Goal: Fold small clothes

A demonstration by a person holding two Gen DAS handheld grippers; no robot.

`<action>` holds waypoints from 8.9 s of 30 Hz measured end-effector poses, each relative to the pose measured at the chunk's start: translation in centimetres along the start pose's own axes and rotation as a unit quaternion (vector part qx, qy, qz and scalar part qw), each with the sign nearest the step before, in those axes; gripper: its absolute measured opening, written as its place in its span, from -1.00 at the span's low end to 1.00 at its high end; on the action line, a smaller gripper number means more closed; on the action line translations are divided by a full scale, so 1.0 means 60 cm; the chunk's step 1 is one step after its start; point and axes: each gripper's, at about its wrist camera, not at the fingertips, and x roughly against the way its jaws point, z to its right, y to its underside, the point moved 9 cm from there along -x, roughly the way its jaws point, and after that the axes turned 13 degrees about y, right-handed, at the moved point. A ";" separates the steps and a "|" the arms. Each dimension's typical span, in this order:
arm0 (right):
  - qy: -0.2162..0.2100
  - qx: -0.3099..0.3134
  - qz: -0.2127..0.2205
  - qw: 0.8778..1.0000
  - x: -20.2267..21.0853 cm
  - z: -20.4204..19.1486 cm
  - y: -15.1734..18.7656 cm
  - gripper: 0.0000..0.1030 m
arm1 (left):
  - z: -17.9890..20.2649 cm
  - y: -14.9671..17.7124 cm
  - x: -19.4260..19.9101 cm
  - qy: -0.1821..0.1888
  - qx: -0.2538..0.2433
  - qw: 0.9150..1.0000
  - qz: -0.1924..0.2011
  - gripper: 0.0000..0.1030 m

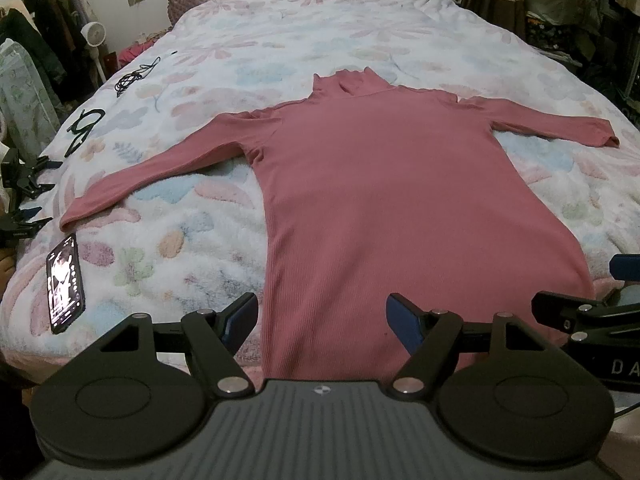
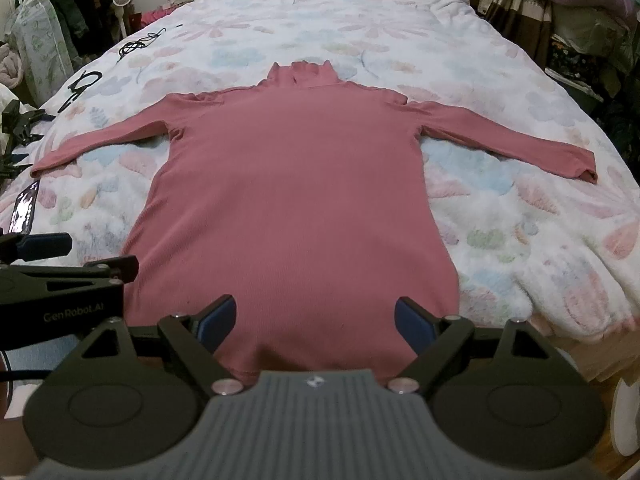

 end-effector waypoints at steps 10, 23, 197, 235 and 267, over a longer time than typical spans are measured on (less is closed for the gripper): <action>-0.001 0.000 -0.001 1.000 0.002 -0.003 0.002 0.60 | 0.004 0.007 -0.013 0.005 0.002 1.000 -0.002 0.67; 0.014 -0.004 0.010 1.000 -0.057 0.025 -0.035 0.60 | -0.048 -0.028 -0.062 0.042 -0.001 0.999 0.014 0.49; -0.026 -0.038 0.012 0.999 -0.459 0.152 -0.309 -0.88 | -0.293 -0.218 -0.361 0.116 0.055 0.988 -0.080 -0.70; 0.134 -0.193 0.042 0.971 -0.478 0.746 -0.288 0.36 | -0.206 -0.355 -0.412 0.057 0.041 0.998 -0.005 -0.14; 0.040 -0.201 0.097 0.974 -0.423 0.638 -0.455 -0.96 | -0.233 -0.353 -0.374 0.086 0.079 0.993 -0.011 -0.14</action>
